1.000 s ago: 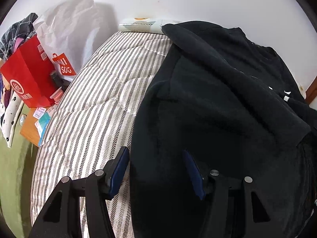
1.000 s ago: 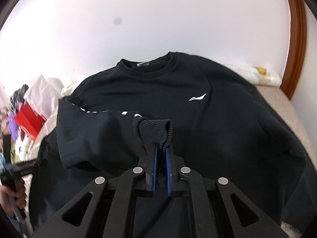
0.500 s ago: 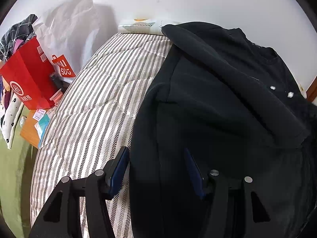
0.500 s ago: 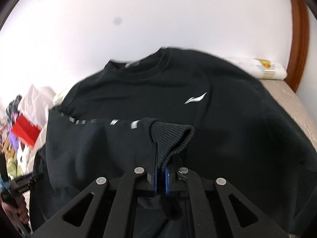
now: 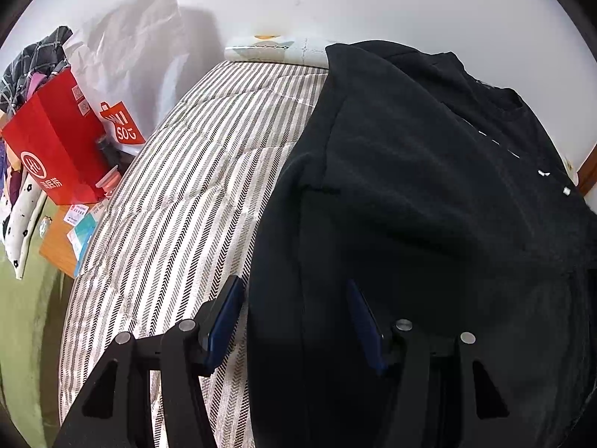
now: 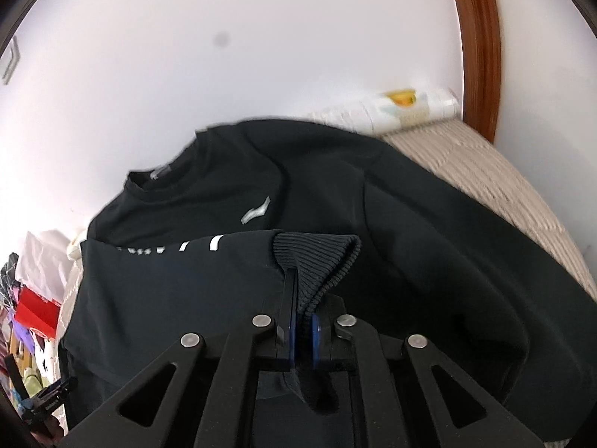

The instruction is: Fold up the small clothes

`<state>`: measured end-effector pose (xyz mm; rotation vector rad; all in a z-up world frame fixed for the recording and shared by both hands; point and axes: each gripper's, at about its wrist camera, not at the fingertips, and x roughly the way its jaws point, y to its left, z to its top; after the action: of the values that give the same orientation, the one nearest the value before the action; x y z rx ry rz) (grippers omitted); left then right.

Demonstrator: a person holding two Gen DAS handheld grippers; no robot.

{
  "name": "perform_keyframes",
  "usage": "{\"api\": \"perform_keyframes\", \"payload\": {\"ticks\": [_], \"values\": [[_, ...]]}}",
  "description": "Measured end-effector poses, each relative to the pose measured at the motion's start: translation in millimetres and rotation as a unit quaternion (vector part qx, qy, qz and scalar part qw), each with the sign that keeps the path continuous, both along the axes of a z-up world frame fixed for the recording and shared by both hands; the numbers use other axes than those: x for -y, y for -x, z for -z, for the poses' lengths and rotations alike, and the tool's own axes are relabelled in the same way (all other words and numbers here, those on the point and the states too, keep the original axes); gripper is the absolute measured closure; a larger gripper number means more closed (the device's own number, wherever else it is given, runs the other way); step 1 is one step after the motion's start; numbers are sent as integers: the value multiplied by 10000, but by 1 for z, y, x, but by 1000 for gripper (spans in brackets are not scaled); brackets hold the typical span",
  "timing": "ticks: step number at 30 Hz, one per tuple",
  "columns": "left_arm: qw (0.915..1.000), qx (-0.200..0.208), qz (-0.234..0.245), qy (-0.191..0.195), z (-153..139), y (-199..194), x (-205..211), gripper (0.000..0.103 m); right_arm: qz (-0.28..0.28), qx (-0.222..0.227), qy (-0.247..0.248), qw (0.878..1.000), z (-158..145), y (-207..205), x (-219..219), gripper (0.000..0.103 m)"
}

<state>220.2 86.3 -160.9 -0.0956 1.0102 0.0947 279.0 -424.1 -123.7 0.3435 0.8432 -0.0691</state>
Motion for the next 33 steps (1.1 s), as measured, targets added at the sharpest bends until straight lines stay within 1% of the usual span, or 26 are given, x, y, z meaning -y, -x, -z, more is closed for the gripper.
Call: {"api": "perform_keyframes", "payload": {"ticks": [3,5,10,12,14,15,17,19,22,24,26,29,31,33], "values": [[10000,-9,14,3,-1,1,2,48,43,-153,268,9995,7,3,-2,93],[10000,-17,29,12,-1,2,2,48,47,-197,411,9989,9,5,-3,90],[10000,-22,56,44,-3,8,8,48,123,-507,904,9945,12,16,0,81],[9999,-27,74,62,-5,12,10,48,139,-665,1045,9922,12,23,4,81],[9999,7,109,76,-9,17,14,48,144,-685,1078,9917,8,32,9,81],[9999,32,126,83,-11,19,17,48,152,-637,1071,9921,3,41,13,80],[9998,85,173,108,-17,24,22,48,153,-486,1074,9929,-8,59,21,77],[9996,130,212,117,-23,28,27,48,224,-368,1159,9923,-18,76,31,64],[9993,211,301,119,-31,34,38,48,451,-194,1384,9892,-32,106,51,56],[9990,257,339,129,-35,39,46,47,555,-172,1486,9872,-35,125,69,54],[9985,291,405,226,-37,44,54,47,674,-212,1538,9856,-34,141,84,53],[9981,247,475,292,-37,47,66,46,811,-323,1476,9852,-28,166,111,51],[9978,250,543,284,-37,49,75,46,874,-402,1408,9854,-20,182,127,46],[9976,255,594,259,-37,51,84,45,809,-496,1394,9857,-11,193,136,43]]}}
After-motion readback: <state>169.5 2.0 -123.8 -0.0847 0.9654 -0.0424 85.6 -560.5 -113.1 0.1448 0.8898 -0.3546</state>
